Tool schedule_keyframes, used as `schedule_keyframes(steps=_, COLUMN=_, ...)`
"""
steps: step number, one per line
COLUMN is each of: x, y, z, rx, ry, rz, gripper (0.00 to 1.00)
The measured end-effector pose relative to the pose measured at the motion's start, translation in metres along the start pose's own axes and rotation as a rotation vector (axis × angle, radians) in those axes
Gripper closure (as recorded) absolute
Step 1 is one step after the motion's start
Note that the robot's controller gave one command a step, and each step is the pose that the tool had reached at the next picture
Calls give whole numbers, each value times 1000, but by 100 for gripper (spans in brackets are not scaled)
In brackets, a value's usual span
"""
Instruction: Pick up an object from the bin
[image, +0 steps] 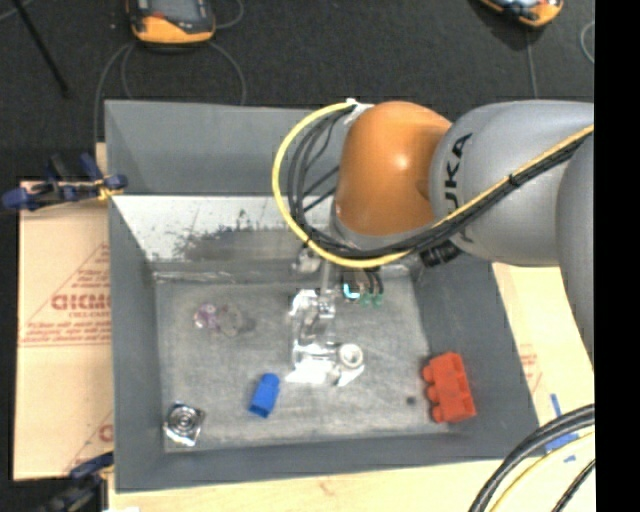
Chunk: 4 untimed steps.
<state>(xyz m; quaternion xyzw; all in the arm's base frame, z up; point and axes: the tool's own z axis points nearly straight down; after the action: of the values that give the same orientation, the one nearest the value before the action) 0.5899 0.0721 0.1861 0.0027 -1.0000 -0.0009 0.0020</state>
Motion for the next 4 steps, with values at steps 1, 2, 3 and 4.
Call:
schedule_keyframes(steps=1, x=55, y=39, z=102, rx=3, ry=-12, rz=-240, gripper=0)
schedule_keyframes(steps=2, x=56, y=40, z=104, rx=1, ry=-6, rz=-238, gripper=100)
schedule_keyframes(steps=3, x=57, y=41, z=105, rx=0, ry=-6, rz=-238, gripper=0)
schedule_keyframes(steps=4, x=88, y=99, z=98, rx=-1, ry=-4, rz=-304, gripper=0)
